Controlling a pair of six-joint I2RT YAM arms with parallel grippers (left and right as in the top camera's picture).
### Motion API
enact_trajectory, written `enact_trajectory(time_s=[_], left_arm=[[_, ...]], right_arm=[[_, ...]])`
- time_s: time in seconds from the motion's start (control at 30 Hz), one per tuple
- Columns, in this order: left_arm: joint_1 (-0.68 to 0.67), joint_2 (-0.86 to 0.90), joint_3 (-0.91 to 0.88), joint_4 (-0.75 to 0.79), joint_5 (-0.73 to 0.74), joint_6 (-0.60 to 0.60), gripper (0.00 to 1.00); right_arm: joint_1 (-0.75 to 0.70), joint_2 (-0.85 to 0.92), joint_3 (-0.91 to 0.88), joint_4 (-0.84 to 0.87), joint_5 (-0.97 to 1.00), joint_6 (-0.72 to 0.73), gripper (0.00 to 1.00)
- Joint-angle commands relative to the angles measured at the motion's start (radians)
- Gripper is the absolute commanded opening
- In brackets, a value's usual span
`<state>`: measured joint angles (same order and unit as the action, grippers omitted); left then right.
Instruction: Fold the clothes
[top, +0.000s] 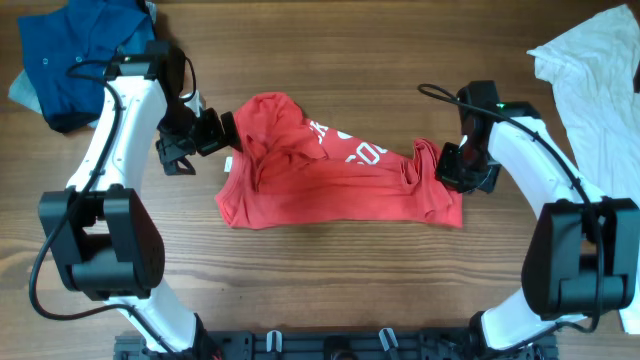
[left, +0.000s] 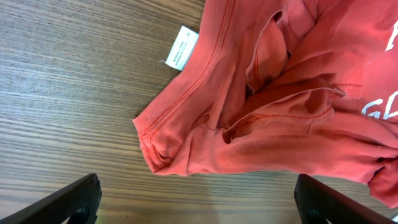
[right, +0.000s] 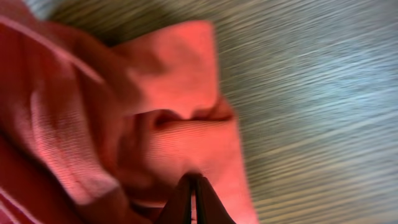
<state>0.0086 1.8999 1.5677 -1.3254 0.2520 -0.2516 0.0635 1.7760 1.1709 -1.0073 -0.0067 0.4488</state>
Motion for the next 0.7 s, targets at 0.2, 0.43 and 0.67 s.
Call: enact_trajectory(time_s=[0.2, 0.43, 0.67], left_arm=[[0.004, -0.001, -0.006, 0.005, -0.009, 0.009, 1.00], [0.004, -0.001, -0.006, 0.004, -0.009, 0.009, 1.00], [0.004, -0.001, -0.006, 0.012, -0.009, 0.009, 1.00]], right_arm=[[0.124, 0.032, -0.007, 0.049, -0.161, 0.023, 0.04], [0.078, 0.006, 0.061, -0.018, -0.193, -0.010, 0.04], [-0.130, -0.103, 0.090, -0.072, -0.253, -0.147, 0.15]])
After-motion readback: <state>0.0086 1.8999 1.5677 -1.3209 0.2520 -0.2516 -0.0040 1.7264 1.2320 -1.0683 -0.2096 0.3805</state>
